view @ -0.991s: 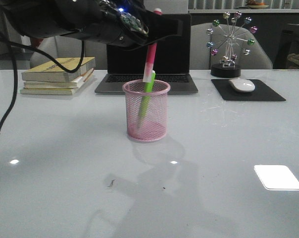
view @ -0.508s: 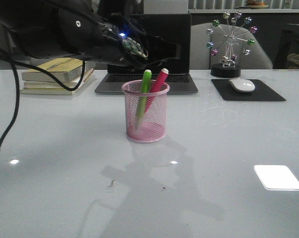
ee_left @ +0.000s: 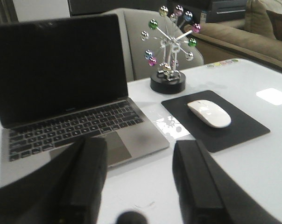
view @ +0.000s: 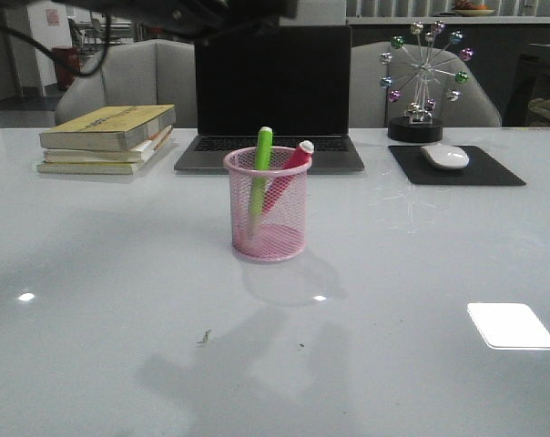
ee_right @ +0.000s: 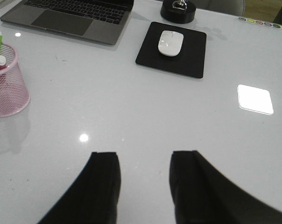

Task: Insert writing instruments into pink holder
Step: 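Raise the left gripper away from the holder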

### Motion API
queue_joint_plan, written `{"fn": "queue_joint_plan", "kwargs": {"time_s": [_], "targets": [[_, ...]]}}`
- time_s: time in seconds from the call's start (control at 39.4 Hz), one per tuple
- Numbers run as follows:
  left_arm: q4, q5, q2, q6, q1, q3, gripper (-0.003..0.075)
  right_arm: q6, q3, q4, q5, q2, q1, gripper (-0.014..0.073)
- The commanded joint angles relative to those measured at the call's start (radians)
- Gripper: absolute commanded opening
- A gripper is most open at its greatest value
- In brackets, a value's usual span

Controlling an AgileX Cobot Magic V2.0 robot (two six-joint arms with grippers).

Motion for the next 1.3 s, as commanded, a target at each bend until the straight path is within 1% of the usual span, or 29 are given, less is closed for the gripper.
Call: {"fn": "queue_joint_plan", "kwargs": {"time_s": [0.0, 0.43, 0.66, 0.74, 0.86, 1.02, 1.27], "targets": [[0.002, 0.009, -0.143, 0.015, 0.049, -0.028, 0.0396, -0.011, -0.027, 0.004, -0.074, -0.004, -0.005, 0.0388], [0.034, 0.346, -0.495, 0.018, 0.323, -0.028, 0.0393, -0.011, -0.027, 0.004, -0.074, -0.004, -0.005, 0.0388], [0.109, 0.577, -0.635, 0.018, 0.446, -0.028, 0.0393, -0.011, -0.027, 0.004, -0.074, -0.004, -0.005, 0.0388], [0.121, 0.636, -0.677, 0.018, 0.481, -0.021, 0.0393, -0.011, -0.027, 0.004, -0.074, -0.004, -0.005, 0.0388], [0.121, 0.647, -0.753, 0.018, 0.526, 0.043, 0.0370, -0.011, -0.027, 0.004, -0.074, -0.004, -0.005, 0.0388], [0.123, 0.637, -0.864, 0.018, 0.539, 0.174, 0.0333, -0.011, -0.027, 0.004, -0.074, -0.004, -0.005, 0.0388], [0.115, 0.614, -1.029, 0.018, 0.539, 0.401, 0.0331, -0.011, -0.027, 0.004, -0.074, -0.004, -0.005, 0.0388]]}}
